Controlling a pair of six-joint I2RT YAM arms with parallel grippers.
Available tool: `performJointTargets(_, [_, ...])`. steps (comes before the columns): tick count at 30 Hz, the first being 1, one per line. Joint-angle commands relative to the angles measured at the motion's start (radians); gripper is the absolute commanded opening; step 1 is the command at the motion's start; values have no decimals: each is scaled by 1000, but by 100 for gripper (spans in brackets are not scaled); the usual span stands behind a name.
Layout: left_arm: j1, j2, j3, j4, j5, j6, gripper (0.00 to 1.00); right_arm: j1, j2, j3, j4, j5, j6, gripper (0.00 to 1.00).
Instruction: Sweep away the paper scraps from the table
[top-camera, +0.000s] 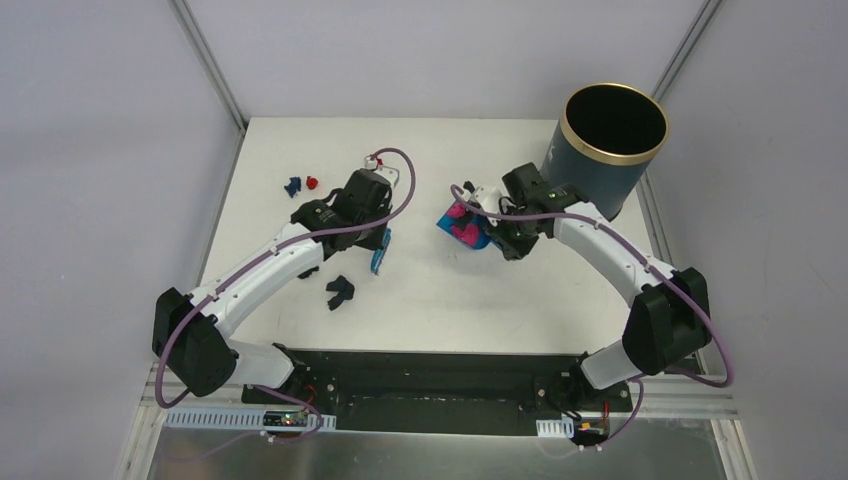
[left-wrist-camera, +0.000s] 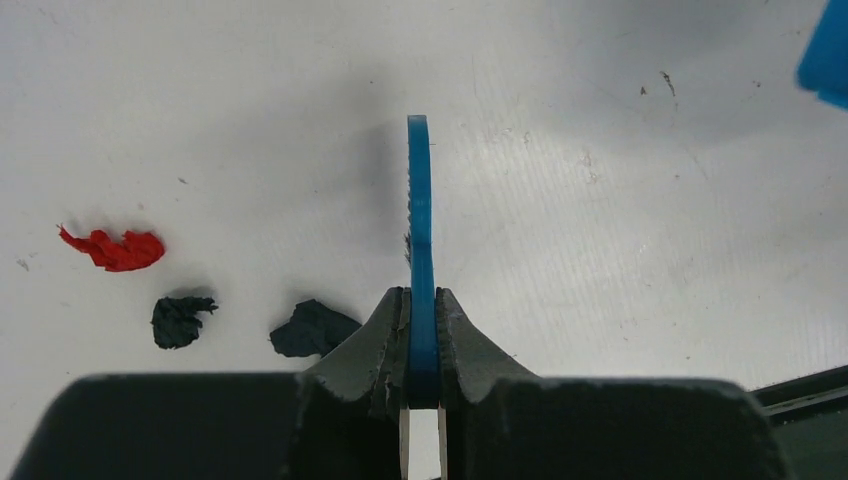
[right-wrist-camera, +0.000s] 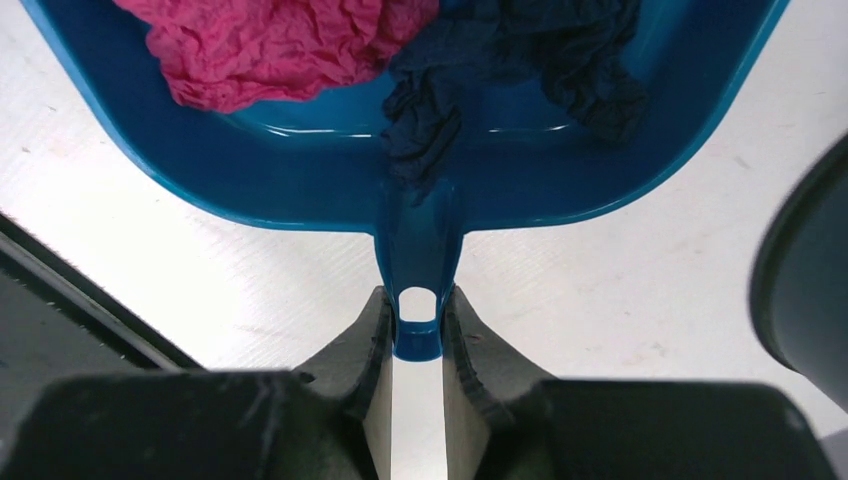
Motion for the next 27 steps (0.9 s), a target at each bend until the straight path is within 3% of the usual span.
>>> performJointTargets(1, [2, -57, -37, 121, -14, 12, 0, -7, -52, 175, -148, -13, -17, 0])
performJointTargets(18, [2, -43, -28, 113, 10, 32, 0, -141, -96, 411, -334, -11, -74, 0])
performJointTargets(27, [2, -9, -18, 102, 53, 28, 0, -284, -42, 672, -494, -19, -74, 0])
